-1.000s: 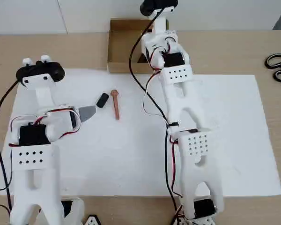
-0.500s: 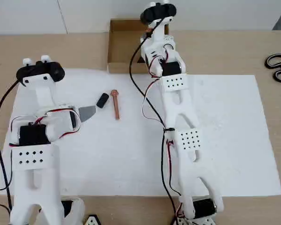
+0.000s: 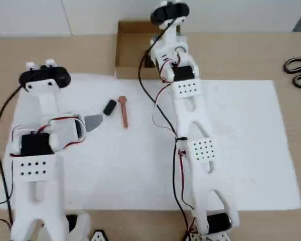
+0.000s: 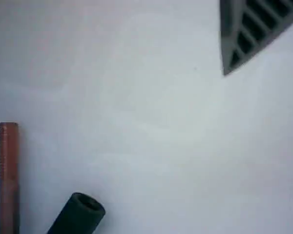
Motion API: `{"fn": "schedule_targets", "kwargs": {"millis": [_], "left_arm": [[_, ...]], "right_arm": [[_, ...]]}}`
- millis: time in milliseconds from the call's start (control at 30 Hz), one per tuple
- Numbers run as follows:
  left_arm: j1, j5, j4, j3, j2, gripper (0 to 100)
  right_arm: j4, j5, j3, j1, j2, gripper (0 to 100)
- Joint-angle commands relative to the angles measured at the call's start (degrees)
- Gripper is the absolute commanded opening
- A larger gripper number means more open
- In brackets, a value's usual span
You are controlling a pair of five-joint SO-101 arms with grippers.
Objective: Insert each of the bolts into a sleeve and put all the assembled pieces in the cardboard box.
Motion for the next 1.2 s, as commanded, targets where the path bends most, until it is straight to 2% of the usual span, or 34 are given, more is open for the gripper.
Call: {"fn": "schedule_targets", "kwargs": {"millis": [0,300,500,700,1033,1100,1167], "left_arm": [[-0.4,-0.2,0.1,-0.2,-1.5,34],[-0.4,-2.0,0.1,-0.2,-1.4,34],[-0.4,-2.0,0.1,-0.2,-1.4,34],[-0.8,-2.1,0.1,-0.2,-1.6,34],[-16.9,-2.1,1.2,-0.2,-1.8,34],[-19.0,-2.0,1.2,-0.2,-1.8,34],[-20.0,-2.0,1.3,0.3,-1.8,34]], "right_arm": [[5.1,0.5,-9.2,0.0,-1.7,21.4],[31.0,0.1,-9.7,-2.7,-16.1,21.4],[47.2,0.0,-9.7,-9.2,-20.9,21.3],[49.2,0.0,-9.7,-16.0,-21.2,21.3],[48.7,0.0,-9.7,-20.6,-14.0,21.3],[46.5,-3.5,-9.7,-22.2,-11.8,21.3],[42.6,-10.8,-9.7,-23.3,-9.1,21.3]]}}
